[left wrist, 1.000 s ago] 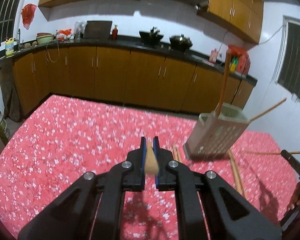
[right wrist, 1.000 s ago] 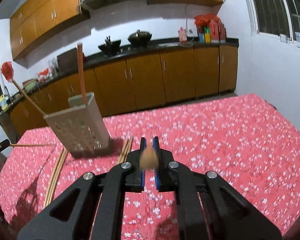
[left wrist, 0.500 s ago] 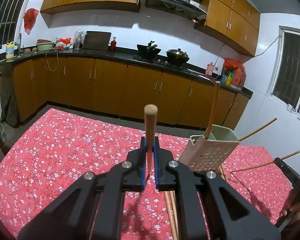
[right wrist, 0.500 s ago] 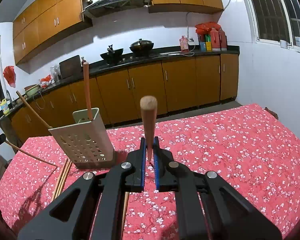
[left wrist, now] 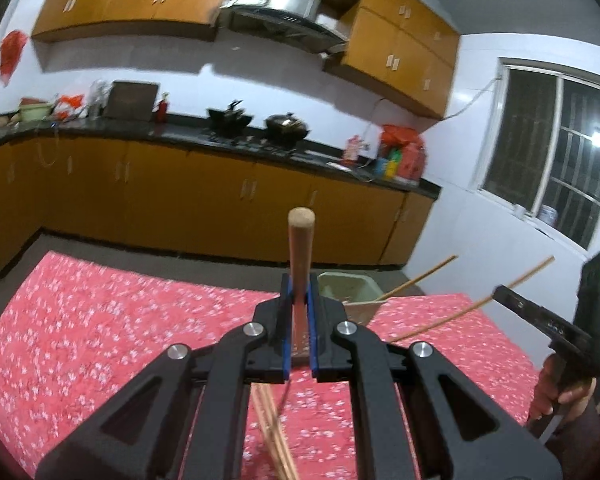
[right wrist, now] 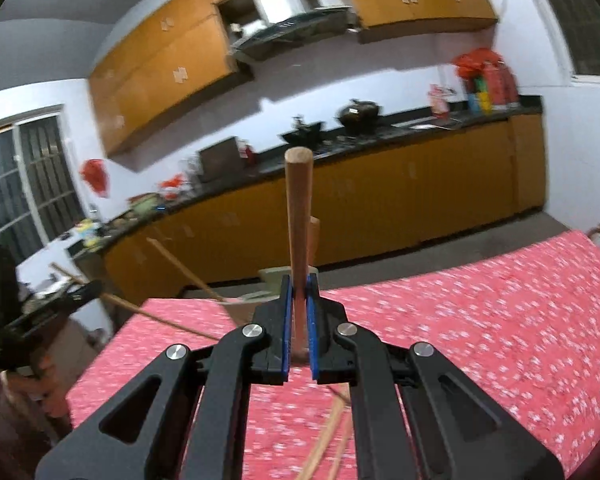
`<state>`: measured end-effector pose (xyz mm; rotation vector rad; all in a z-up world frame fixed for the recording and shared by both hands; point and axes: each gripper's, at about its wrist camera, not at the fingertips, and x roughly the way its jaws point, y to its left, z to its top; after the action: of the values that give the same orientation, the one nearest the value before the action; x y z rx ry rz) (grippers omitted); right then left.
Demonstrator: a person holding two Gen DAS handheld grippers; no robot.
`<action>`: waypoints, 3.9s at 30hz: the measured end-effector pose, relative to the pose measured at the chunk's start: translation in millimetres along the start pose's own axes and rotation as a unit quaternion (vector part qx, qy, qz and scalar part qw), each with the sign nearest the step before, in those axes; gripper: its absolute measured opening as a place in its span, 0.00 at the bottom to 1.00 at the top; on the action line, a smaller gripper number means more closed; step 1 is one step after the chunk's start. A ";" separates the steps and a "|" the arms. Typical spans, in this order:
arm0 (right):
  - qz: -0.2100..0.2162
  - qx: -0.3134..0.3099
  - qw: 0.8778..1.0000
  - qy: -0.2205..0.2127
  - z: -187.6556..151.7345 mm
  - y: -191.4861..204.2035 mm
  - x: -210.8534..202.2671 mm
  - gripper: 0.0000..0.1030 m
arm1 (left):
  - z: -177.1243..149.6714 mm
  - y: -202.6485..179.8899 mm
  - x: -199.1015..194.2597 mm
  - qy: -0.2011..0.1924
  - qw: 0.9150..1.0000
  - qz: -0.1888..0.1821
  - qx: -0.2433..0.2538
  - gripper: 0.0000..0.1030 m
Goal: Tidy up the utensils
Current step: 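Carry the chopstick over the holder with the right gripper while the left gripper follows, then open the right gripper over the holder while the left gripper opens too, then move both grippers back down to the remaining chopsticks, then grasp a chopstick with the right gripper while the left gripper grasps another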
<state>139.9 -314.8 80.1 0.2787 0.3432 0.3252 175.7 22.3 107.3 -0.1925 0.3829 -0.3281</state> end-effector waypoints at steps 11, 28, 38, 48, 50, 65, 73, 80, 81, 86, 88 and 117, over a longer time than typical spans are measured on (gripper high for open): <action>-0.010 -0.005 0.998 -0.061 44.5 18.8 18.4 0.07 | 48.8 -33.9 7.7 -0.071 0.997 -0.007 -0.003 0.08; -0.049 -0.023 0.997 0.047 20.7 18.5 103.4 0.08 | 36.7 -35.0 89.7 -0.041 0.998 0.037 -0.013 0.08; -0.055 -0.018 0.998 0.018 22.1 17.4 84.3 0.30 | 25.3 -26.0 87.2 -0.033 0.999 0.035 -0.025 0.23; -0.104 0.017 0.994 -0.018 11.3 -19.6 32.9 0.30 | 7.9 14.1 32.0 -0.055 0.995 0.064 -0.059 0.29; -0.124 0.030 0.992 0.007 -2.3 -33.8 37.0 0.30 | -3.9 24.3 31.3 -0.041 0.994 0.087 -0.056 0.30; -0.110 0.048 0.960 0.253 -147.9 -46.2 116.8 0.22 | -129.7 59.9 88.3 0.176 0.975 0.122 -0.055 0.31; -0.156 0.007 0.955 0.250 -161.3 -48.0 122.8 0.07 | -152.4 49.1 95.7 0.209 0.972 0.094 -0.048 0.31; -0.186 0.035 0.953 0.236 -153.8 -68.8 117.8 0.07 | -160.5 38.9 101.6 0.232 0.969 0.068 -0.043 0.30; -0.187 0.030 0.953 0.236 -154.3 -67.9 117.7 0.07 | -162.5 37.5 102.2 0.235 0.969 0.066 -0.041 0.28; -0.186 0.028 0.953 0.236 -155.1 -69.2 117.8 0.07 | -172.7 29.5 108.1 0.255 0.964 0.066 -0.024 0.22; -0.185 0.028 0.953 0.236 -155.0 -69.8 117.7 0.07 | -176.3 27.3 110.6 0.261 0.962 0.073 -0.016 0.20; -0.194 0.022 0.955 0.221 -150.4 -72.0 124.5 0.08 | -156.9 84.2 123.5 0.231 0.958 0.166 -0.035 0.09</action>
<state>214.0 -304.4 -114.1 0.1741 0.8357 -0.0135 245.2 38.4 -97.4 -0.1159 0.8787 -0.0220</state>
